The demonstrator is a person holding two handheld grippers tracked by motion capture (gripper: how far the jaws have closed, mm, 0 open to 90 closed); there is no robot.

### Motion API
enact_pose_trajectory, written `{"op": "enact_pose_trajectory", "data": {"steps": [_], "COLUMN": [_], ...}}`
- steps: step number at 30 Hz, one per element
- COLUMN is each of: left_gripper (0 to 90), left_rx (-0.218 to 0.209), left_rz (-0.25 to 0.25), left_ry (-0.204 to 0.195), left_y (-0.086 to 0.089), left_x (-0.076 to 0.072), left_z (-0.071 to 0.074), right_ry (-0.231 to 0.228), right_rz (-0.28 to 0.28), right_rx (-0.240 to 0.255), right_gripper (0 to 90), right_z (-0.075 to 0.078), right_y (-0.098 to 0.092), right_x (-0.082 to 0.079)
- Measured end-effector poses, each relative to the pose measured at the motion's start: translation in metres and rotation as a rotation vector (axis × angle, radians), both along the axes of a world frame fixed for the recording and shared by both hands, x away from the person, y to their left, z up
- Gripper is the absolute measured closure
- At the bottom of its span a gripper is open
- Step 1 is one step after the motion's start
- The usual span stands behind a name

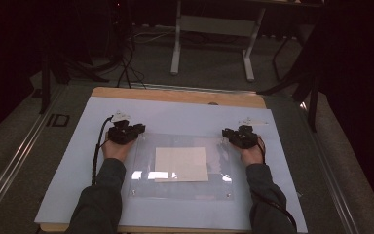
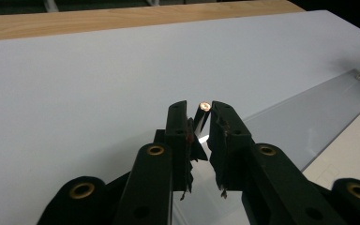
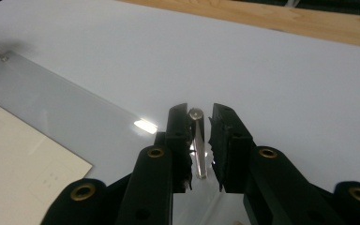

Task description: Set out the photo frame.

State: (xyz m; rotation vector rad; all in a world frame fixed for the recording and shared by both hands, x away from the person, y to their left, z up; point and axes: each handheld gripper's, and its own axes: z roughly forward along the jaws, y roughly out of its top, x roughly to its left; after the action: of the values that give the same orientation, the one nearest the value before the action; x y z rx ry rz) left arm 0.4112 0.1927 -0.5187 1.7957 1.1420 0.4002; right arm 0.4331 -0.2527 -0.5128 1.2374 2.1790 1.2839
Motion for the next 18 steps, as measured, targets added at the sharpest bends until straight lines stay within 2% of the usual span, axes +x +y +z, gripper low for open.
{"op": "enact_pose_trajectory", "data": {"steps": [7, 12, 16, 18], "left_gripper": [80.5, 81.5, 82.5, 83.1], "left_rx": [0.018, -0.003, -0.007, 0.005], "left_rz": [-0.006, 0.004, -0.003, -0.001], "left_ry": [-0.011, -0.030, -0.034, -0.039], "left_y": [-0.0013, -0.0030, -0.0019, -0.0026], "left_x": [0.0008, 0.0017, 0.0022, 0.0021], "left_z": [-0.0046, -0.0045, -0.0058, -0.0055], "right_ry": [0.000, 0.005, 0.008, 0.008], "right_rz": [0.001, 0.001, 0.002, 0.003], "right_rx": [0.025, 0.030, 0.045, 0.047], "right_gripper": [82.4, 82.4, 82.2, 82.3], "right_z": [-0.0024, -0.0025, -0.0034, -0.0036], "right_y": [-0.0003, -0.0006, -0.0017, -0.0017], "right_x": [0.0006, 0.0012, 0.0018, 0.0018]}}
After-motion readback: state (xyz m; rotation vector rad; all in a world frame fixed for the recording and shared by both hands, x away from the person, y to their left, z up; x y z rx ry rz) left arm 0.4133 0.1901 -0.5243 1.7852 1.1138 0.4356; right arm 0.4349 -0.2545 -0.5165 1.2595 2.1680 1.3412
